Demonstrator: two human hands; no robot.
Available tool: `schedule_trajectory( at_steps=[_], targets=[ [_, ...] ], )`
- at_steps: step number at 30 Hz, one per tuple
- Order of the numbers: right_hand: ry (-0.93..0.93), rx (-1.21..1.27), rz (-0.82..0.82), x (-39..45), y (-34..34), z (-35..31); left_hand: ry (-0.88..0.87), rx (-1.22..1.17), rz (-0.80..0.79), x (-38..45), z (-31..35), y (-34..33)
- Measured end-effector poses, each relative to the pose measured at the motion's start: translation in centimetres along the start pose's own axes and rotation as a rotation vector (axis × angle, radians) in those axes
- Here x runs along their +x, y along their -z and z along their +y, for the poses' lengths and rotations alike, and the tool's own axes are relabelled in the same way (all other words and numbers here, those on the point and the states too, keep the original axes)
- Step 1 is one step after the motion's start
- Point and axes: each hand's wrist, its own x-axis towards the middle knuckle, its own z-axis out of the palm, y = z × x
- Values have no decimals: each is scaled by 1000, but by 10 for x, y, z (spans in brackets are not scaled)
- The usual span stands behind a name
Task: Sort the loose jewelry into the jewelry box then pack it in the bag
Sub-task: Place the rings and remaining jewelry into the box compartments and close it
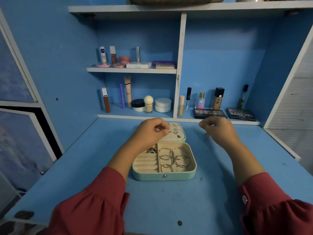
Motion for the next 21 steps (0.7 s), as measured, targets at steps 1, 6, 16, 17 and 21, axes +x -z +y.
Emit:
schedule_trajectory(
  at_steps=[1, 6, 16, 17, 21],
  targets=[
    [-28, -12, 21, 2, 6, 8, -5, 10, -20, 5, 7, -8],
    [-131, -33, 151, 9, 36, 44, -10, 66, -170, 34, 32, -51],
    [-116, -373, 47, 21, 24, 73, 63, 438, -335, 82, 39, -128],
    [-103, -430, 51, 21, 22, 72, 58, 446, -319, 83, 39, -131],
    [-93, -526, 34, 23, 16, 69, 59, 406, -254, 85, 40, -133]
  ],
)
